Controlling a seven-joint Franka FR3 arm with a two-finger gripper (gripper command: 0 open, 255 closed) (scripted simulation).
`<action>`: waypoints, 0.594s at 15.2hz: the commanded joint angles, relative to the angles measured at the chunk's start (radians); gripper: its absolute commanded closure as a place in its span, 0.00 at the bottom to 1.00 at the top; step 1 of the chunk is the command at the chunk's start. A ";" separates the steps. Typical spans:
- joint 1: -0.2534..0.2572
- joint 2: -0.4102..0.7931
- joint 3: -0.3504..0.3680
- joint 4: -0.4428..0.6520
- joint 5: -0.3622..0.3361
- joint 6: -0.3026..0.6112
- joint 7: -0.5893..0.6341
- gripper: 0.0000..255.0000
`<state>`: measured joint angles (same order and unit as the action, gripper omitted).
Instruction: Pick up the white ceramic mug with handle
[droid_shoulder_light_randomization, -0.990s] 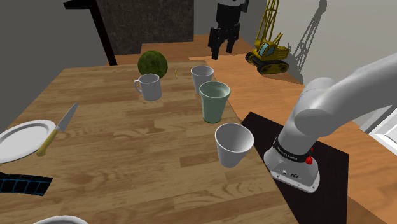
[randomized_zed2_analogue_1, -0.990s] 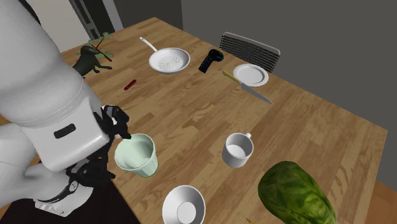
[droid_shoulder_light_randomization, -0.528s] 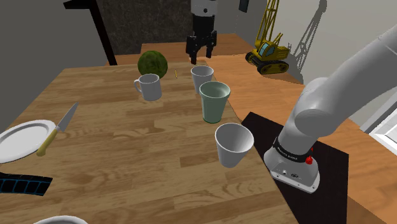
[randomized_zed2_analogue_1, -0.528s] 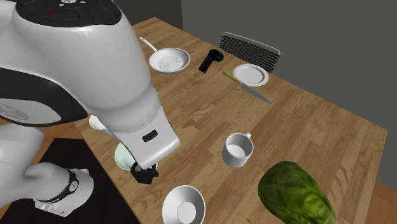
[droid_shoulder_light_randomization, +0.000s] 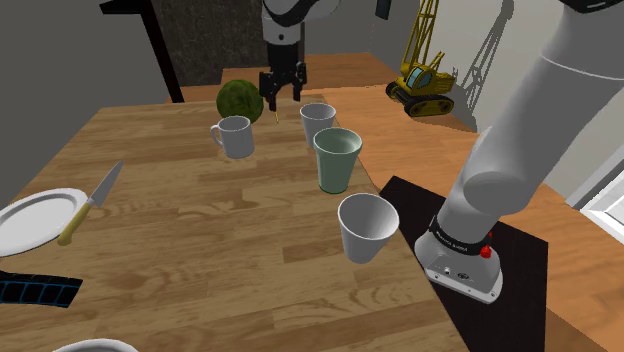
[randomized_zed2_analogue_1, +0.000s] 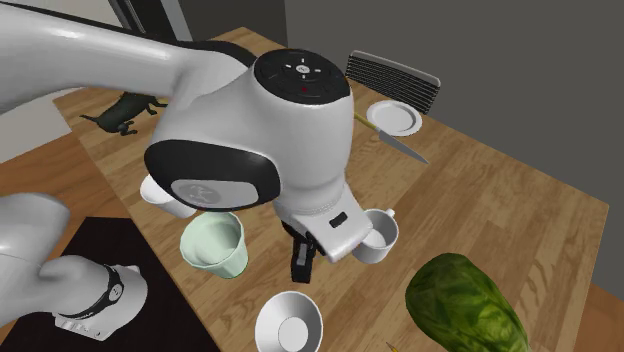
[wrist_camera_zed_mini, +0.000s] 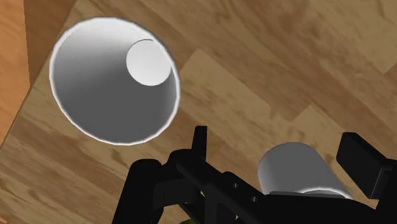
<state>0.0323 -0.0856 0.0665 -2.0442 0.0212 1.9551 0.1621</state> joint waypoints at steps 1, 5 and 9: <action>0.002 0.080 0.004 0.065 -0.005 0.011 0.009 0.00; 0.011 0.244 0.010 0.215 -0.017 0.015 0.027 0.00; 0.022 0.414 0.012 0.393 -0.030 -0.002 0.043 0.00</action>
<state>0.0501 0.2859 0.0778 -1.6925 -0.0057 1.9536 0.1993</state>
